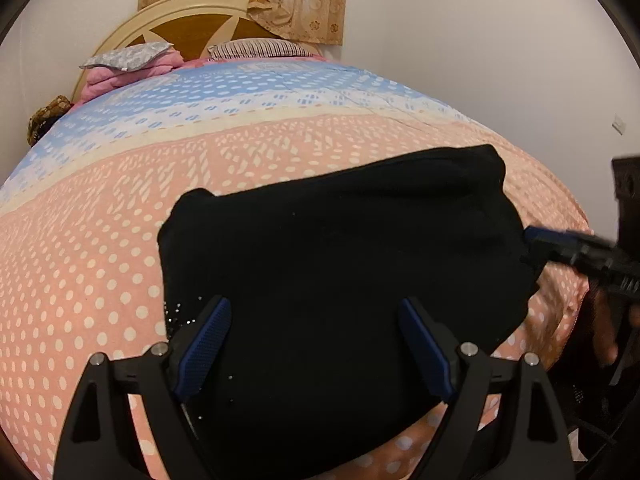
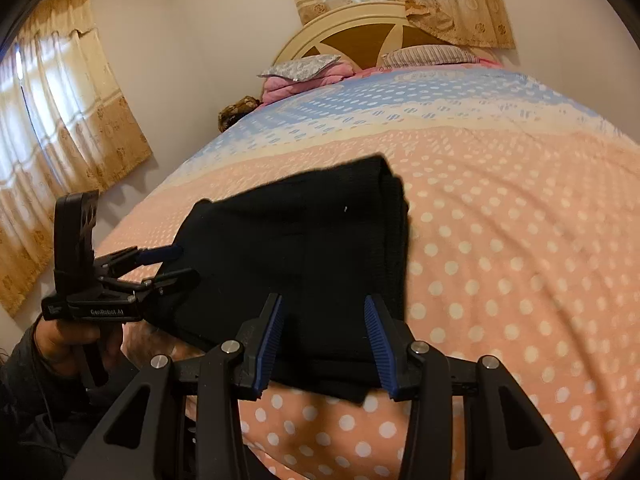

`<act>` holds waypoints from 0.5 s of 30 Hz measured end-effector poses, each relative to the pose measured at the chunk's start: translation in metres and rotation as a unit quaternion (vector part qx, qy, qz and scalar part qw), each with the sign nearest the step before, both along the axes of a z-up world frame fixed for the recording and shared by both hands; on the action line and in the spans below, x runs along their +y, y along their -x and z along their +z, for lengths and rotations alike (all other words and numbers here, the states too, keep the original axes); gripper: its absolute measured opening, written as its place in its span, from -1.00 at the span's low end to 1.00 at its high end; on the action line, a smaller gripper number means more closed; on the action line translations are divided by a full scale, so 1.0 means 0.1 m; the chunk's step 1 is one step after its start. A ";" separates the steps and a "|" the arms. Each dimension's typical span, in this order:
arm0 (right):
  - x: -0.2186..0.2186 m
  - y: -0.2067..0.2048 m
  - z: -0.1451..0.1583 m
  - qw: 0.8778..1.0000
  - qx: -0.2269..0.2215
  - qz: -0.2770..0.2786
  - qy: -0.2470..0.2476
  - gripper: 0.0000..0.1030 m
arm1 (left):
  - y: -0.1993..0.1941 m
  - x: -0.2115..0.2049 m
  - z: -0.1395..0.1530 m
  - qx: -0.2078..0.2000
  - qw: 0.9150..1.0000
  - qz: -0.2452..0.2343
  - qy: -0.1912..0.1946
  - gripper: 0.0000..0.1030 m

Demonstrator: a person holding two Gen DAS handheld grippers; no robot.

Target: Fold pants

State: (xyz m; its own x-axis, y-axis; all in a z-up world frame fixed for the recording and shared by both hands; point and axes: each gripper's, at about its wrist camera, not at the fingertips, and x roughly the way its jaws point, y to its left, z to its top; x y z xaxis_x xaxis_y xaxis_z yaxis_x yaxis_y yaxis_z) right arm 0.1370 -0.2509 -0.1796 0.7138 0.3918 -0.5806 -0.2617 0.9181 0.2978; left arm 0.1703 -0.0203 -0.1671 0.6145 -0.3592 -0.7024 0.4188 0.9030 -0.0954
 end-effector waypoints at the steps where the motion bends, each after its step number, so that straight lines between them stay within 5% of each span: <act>1: -0.02 0.03 0.13 1.000 -0.018 -0.013 -0.001 -0.15 | 0.00 0.01 -0.01 0.001 1.000 0.001 0.000 0.72; 8: 0.12 -0.40 0.57 0.998 -0.051 0.019 -0.020 -0.01 | 0.04 -0.01 -0.02 0.001 1.000 0.003 -0.003 0.76; 13: 0.17 -0.92 0.23 0.999 0.051 -0.004 -0.003 -0.01 | 0.05 0.00 -0.04 0.002 1.000 -0.001 -0.001 0.79; 15: 0.14 -0.98 0.14 0.998 0.058 -0.004 -0.012 -0.01 | 0.04 0.00 -0.06 0.003 1.000 -0.002 -0.001 0.80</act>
State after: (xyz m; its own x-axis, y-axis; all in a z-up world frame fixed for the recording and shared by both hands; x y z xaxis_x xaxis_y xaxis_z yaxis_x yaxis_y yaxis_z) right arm 0.2346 -0.2373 -0.1652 0.6452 0.4008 -0.6505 -0.2167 0.9124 0.3472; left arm 0.1660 -0.0204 -0.1734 0.6082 -0.3611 -0.7069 0.4221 0.9013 -0.0973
